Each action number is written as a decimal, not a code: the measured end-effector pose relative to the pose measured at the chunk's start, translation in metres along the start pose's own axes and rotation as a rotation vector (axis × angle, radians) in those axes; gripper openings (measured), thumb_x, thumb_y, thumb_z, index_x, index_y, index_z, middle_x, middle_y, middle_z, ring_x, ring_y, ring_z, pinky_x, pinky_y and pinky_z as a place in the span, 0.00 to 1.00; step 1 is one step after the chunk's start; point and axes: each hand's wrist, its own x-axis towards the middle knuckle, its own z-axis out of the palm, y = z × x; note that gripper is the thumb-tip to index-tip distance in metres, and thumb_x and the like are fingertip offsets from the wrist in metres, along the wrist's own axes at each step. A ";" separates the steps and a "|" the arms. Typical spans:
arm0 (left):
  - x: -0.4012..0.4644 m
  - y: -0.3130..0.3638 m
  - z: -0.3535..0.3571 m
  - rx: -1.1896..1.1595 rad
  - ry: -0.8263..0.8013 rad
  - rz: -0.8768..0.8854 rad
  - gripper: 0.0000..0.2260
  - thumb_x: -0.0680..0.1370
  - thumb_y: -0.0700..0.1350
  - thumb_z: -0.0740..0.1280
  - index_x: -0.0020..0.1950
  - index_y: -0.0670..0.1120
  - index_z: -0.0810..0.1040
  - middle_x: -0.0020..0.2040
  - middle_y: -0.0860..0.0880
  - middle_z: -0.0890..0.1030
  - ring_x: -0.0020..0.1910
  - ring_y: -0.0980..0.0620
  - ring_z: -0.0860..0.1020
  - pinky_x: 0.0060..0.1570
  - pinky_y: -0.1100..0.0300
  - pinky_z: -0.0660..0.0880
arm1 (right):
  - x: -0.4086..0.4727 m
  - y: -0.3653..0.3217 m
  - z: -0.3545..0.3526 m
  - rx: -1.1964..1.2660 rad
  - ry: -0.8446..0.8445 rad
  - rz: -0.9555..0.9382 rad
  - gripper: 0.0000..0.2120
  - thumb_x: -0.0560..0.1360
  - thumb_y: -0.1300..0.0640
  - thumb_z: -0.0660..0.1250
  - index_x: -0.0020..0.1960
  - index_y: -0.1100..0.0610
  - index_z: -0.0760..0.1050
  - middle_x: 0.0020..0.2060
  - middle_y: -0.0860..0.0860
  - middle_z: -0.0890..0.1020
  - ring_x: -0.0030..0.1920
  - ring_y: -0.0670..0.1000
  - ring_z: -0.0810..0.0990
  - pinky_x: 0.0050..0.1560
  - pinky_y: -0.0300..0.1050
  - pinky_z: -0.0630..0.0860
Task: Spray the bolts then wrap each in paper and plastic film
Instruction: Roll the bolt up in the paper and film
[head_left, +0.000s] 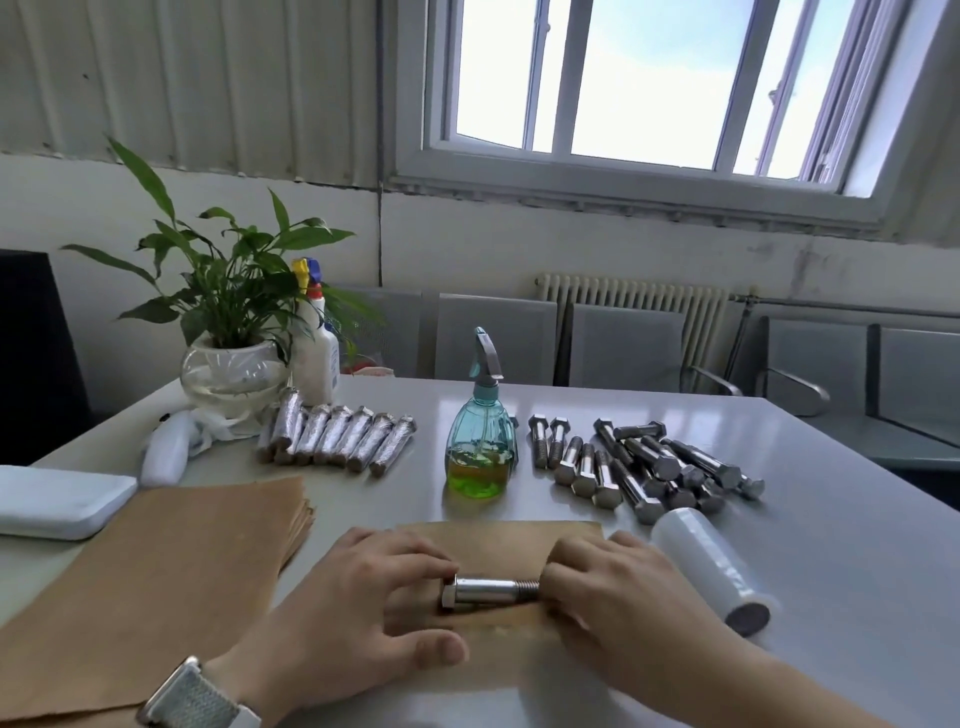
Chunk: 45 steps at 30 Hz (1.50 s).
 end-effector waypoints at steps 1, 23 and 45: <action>0.001 0.001 -0.001 0.016 0.006 0.006 0.33 0.65 0.79 0.62 0.62 0.63 0.78 0.59 0.71 0.74 0.62 0.72 0.68 0.64 0.69 0.56 | 0.004 0.002 -0.001 0.048 -0.012 0.037 0.06 0.72 0.48 0.62 0.46 0.47 0.76 0.44 0.43 0.79 0.43 0.48 0.80 0.41 0.41 0.69; 0.041 0.038 0.020 0.422 0.178 -0.283 0.12 0.71 0.62 0.58 0.39 0.54 0.66 0.43 0.56 0.80 0.44 0.57 0.77 0.46 0.56 0.56 | 0.018 0.000 0.025 0.029 0.240 0.118 0.05 0.69 0.46 0.72 0.36 0.44 0.80 0.38 0.40 0.79 0.40 0.47 0.79 0.46 0.49 0.64; 0.033 0.050 0.017 0.707 0.088 0.211 0.05 0.65 0.43 0.67 0.32 0.53 0.79 0.32 0.56 0.77 0.34 0.52 0.77 0.41 0.57 0.65 | 0.040 0.015 0.022 0.474 -0.161 0.234 0.04 0.73 0.53 0.72 0.47 0.50 0.79 0.38 0.41 0.75 0.41 0.44 0.70 0.33 0.28 0.62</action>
